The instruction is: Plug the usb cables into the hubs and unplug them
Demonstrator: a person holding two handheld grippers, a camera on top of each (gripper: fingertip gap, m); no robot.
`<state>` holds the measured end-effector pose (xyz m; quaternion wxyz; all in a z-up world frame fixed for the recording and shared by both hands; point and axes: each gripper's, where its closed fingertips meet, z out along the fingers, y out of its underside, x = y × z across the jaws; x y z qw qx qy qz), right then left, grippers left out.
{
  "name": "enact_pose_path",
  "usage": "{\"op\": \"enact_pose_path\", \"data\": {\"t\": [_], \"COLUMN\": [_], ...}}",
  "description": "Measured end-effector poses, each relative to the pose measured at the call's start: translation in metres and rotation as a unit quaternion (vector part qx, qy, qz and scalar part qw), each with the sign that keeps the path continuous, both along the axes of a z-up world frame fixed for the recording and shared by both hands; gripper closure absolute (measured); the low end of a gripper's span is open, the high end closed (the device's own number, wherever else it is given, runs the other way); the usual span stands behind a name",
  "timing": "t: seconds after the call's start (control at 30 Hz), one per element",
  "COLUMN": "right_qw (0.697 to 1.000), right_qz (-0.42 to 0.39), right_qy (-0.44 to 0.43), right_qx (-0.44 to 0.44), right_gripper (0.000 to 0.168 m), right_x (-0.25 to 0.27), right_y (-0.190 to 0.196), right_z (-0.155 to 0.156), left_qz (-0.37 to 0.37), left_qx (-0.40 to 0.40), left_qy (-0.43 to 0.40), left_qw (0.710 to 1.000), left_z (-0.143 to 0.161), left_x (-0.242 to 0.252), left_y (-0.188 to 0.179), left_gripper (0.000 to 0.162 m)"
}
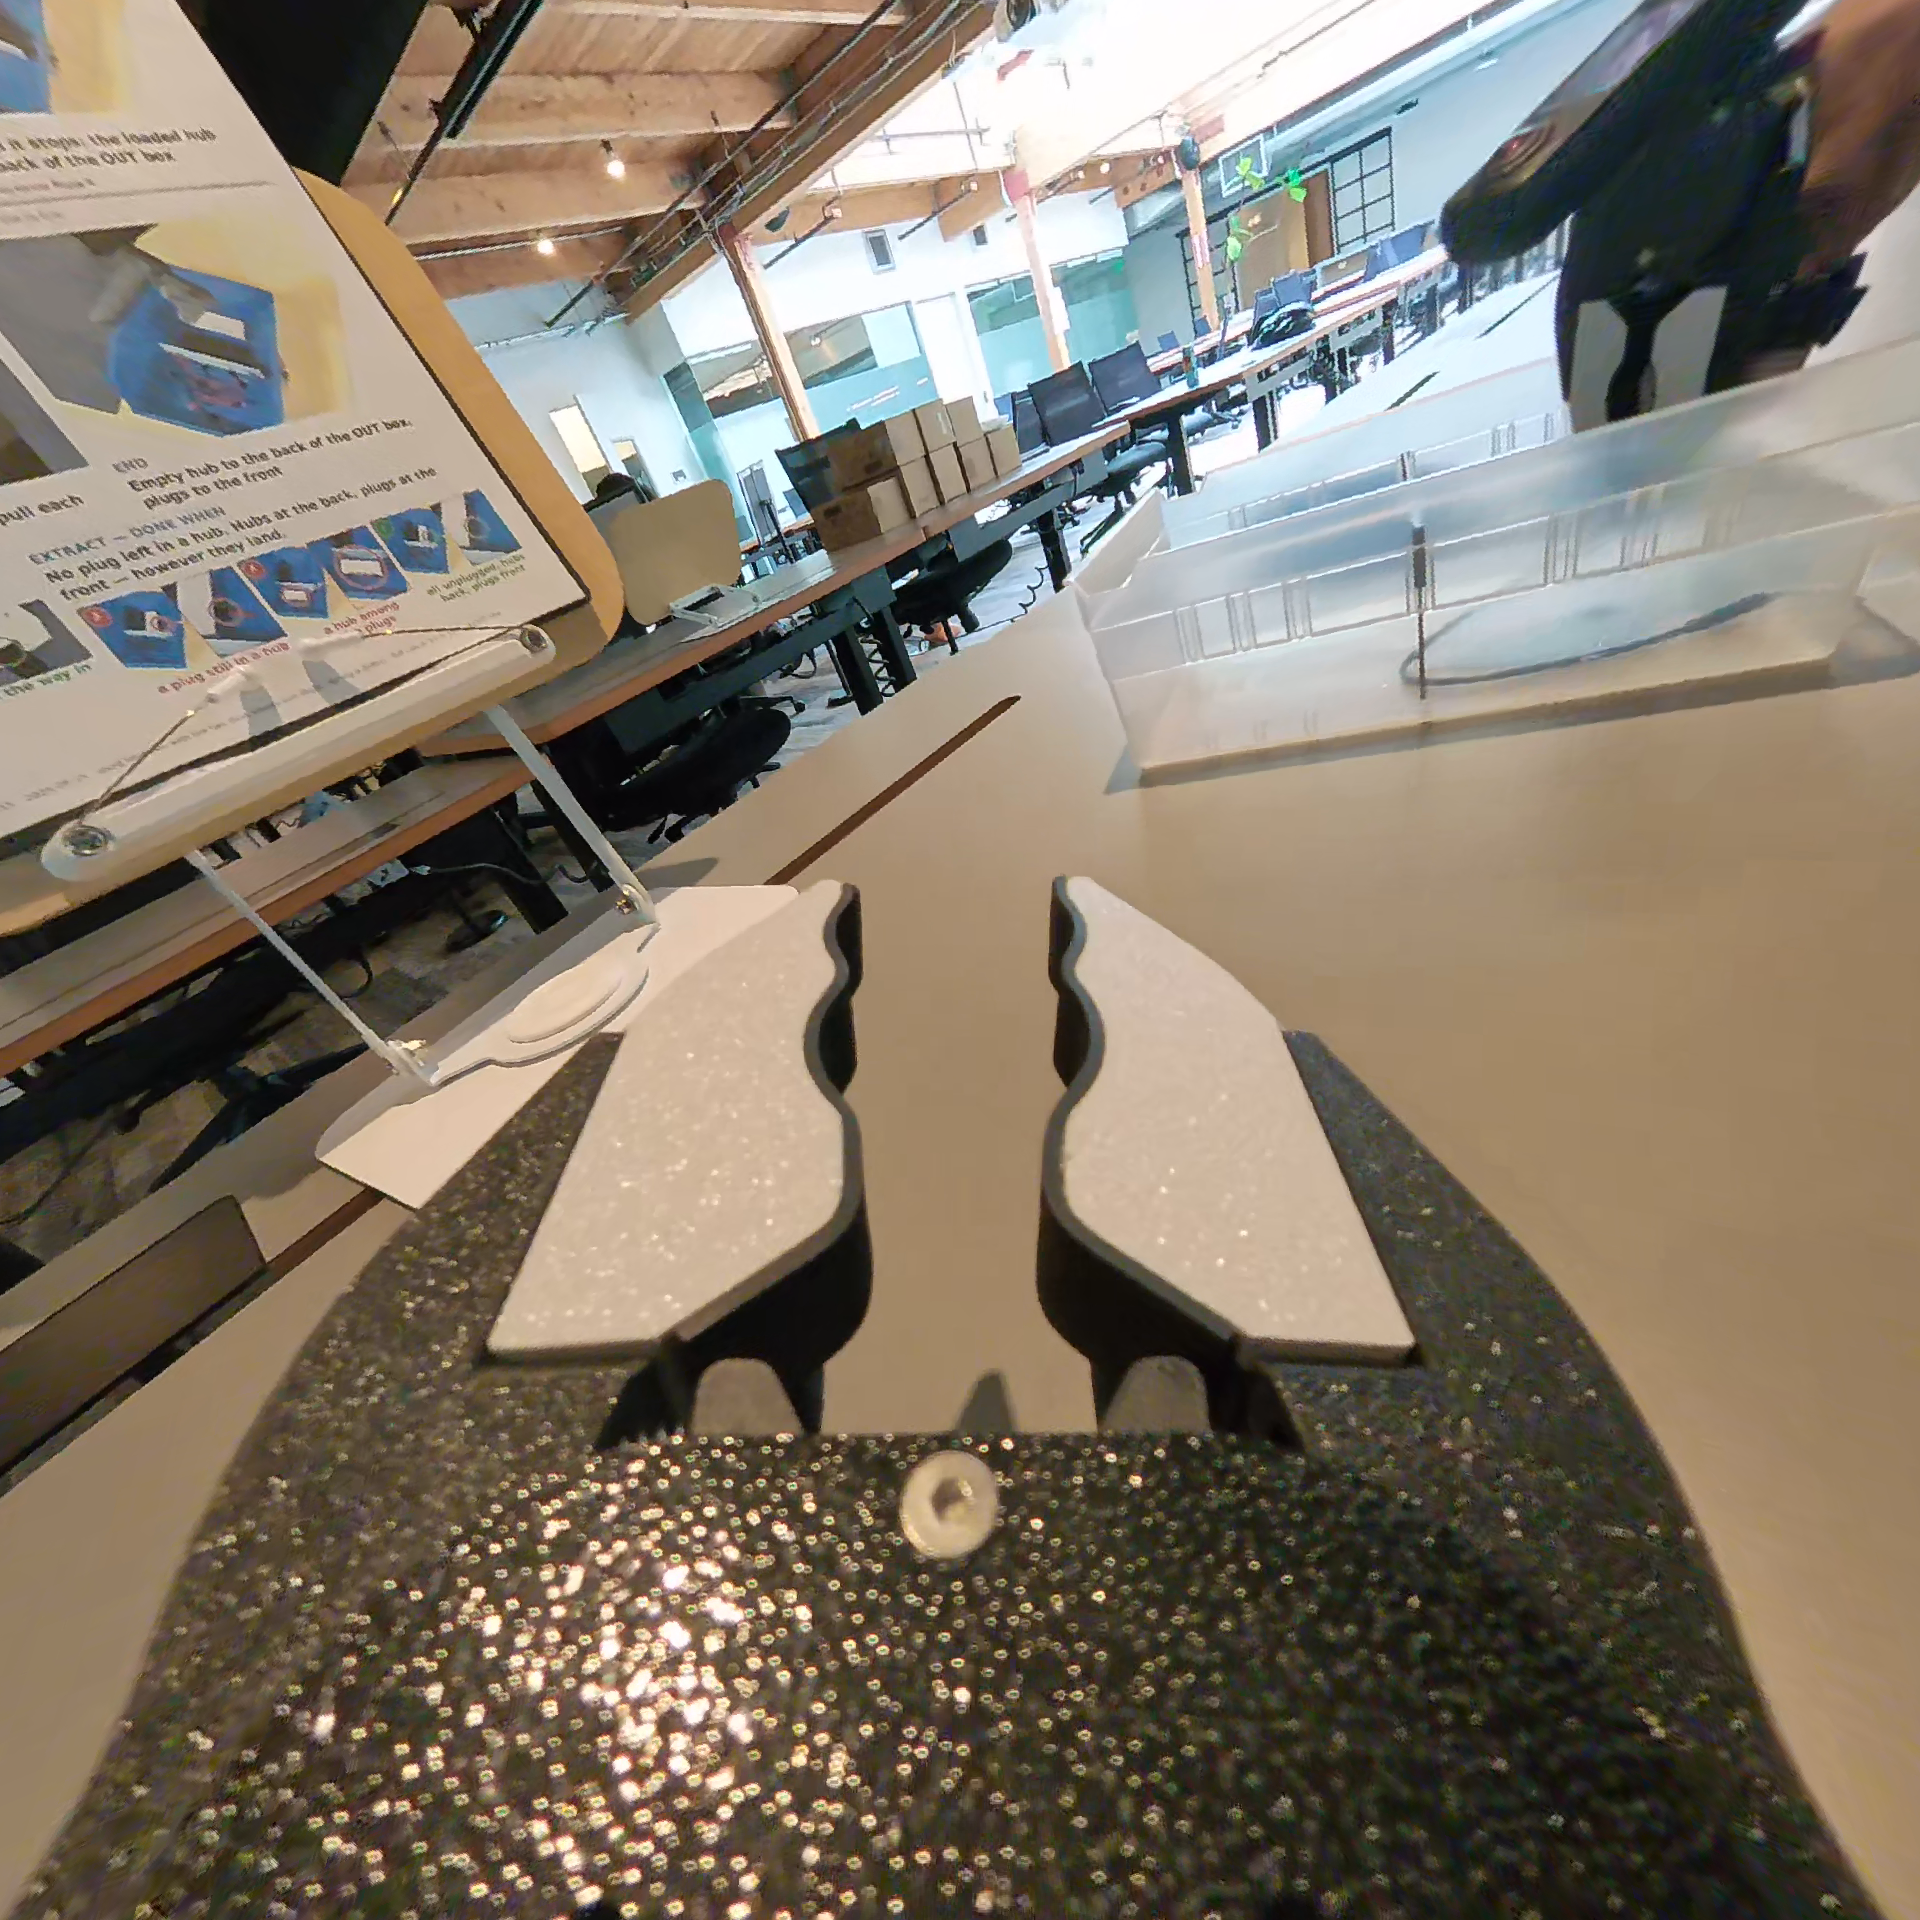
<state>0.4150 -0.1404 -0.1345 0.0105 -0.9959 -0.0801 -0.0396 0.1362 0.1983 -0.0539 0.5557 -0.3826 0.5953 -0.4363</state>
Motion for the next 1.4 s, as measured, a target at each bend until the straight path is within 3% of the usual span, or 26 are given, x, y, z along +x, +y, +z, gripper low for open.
{"op": "enact_pose_path", "data": {"t": [0.1, 0.43, 0.6, 0.77, 0.9, 1.03, 1.2, 1.4], "right_qw": [0.998, 0.988, 0.978, 0.938, 0.902, 0.870, 0.841, 0.803], "right_qz": [0.017, 0.011, -0.019, -0.035, -0.013, 0.055, 0.168, 0.289], "right_qy": [-0.060, -0.141, -0.205, -0.304, -0.342, -0.343, -0.332, -0.278], "right_qx": [-0.022, -0.061, 0.034, 0.163, 0.262, 0.350, 0.392, 0.440], "right_gripper": [0.154, 0.154, 0.154, 0.154, 0.154, 0.153, 0.154, 0.154], "right_x": [0.011, 0.020, 0.026, 0.025, -0.004, -0.059, -0.135, -0.228], "right_y": [-0.008, -0.040, -0.039, -0.015, 0.026, 0.090, 0.178, 0.295], "right_z": [0.019, 0.070, 0.126, 0.202, 0.257, 0.288, 0.290, 0.291], "left_qz": [0.000, 0.012, 0.007, -0.004, -0.023, -0.040, -0.068, -0.154], "left_qx": [-0.004, 0.009, -0.005, -0.025, -0.076, -0.116, -0.106, -0.024], "left_qy": [-0.003, -0.017, -0.018, -0.022, -0.033, -0.036, -0.045, -0.103], "left_qw": [1.000, 1.000, 1.000, 0.999, 0.996, 0.992, 0.991, 0.982], "left_z": [0.001, 0.010, 0.012, 0.013, 0.017, 0.017, 0.018, 0.032], "left_x": [0.000, -0.007, -0.007, -0.006, -0.006, -0.004, -0.007, -0.024], "left_y": [0.000, 0.001, -0.001, -0.007, -0.014, -0.020, -0.033, -0.075], "left_gripper": [0.128, 0.129, 0.129, 0.129, 0.129, 0.129, 0.135, 0.144]}}
